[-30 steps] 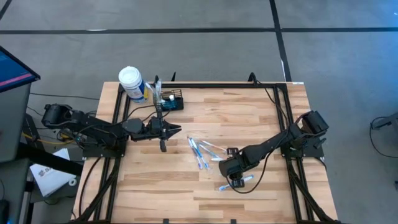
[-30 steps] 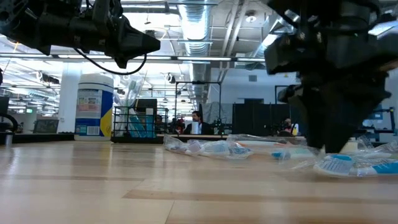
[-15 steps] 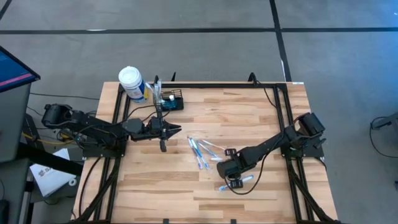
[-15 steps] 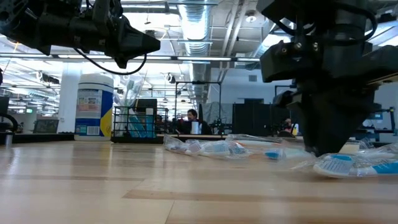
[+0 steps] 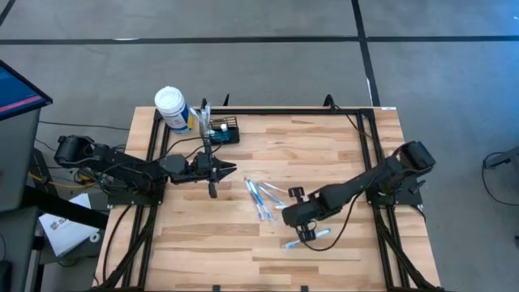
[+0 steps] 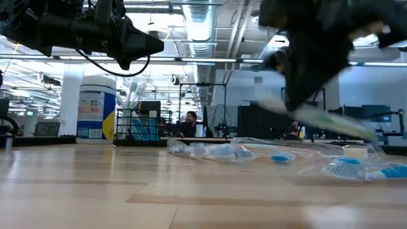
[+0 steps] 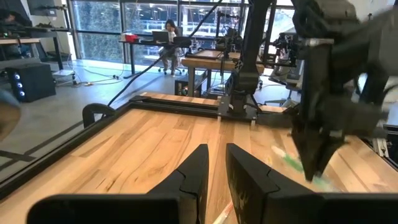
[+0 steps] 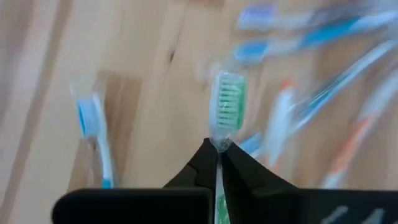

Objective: Pick & Place toothbrushing station
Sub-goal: Put the green toothbrush into the black wire organizer

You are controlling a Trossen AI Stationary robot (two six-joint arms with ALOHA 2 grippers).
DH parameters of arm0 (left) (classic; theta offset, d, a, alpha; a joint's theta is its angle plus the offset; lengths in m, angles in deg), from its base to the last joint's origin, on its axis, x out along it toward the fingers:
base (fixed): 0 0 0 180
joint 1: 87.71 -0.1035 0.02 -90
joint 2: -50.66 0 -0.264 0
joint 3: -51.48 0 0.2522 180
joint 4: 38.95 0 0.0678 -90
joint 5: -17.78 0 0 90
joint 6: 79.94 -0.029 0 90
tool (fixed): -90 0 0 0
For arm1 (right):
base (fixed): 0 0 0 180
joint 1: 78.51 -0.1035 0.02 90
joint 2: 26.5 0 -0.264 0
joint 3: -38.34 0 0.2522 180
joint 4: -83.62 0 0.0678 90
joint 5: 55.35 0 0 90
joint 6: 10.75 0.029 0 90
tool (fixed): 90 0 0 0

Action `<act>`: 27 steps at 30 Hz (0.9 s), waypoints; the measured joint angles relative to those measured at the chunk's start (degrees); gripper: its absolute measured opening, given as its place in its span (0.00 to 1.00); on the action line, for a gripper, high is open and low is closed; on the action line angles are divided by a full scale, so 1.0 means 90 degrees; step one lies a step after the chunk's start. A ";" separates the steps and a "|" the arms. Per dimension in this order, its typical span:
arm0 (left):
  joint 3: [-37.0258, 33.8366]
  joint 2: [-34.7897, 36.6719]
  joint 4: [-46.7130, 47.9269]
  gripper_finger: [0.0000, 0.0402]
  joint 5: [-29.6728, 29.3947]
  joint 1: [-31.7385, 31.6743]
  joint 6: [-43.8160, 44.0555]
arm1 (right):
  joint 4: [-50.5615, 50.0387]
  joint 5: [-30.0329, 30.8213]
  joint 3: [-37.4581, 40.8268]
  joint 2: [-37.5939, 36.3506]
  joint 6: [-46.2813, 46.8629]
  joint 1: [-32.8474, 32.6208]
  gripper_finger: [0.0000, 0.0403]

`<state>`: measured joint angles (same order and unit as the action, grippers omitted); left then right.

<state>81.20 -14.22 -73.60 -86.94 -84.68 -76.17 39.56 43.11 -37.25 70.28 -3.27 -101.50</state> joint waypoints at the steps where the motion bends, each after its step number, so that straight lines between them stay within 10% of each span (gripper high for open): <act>1: -0.0001 0.0000 -0.0001 0.12 0.0000 0.0002 0.0000 | -0.0007 0.0188 0.0000 -0.0183 -0.0081 0.0021 0.00; 16: 0.0001 0.0000 -0.0004 0.12 0.0000 0.0000 0.0000 | 0.3864 0.1029 0.1685 -0.2798 -0.1555 0.1248 0.00; 27: 0.0001 0.0000 -0.0012 0.12 0.0000 0.0002 0.0000 | 0.7796 -0.1089 0.2542 -0.2409 -0.1788 0.2956 0.00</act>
<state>81.21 -14.22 -73.70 -86.94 -84.66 -76.17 109.72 33.31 -14.37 48.60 -19.36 -74.90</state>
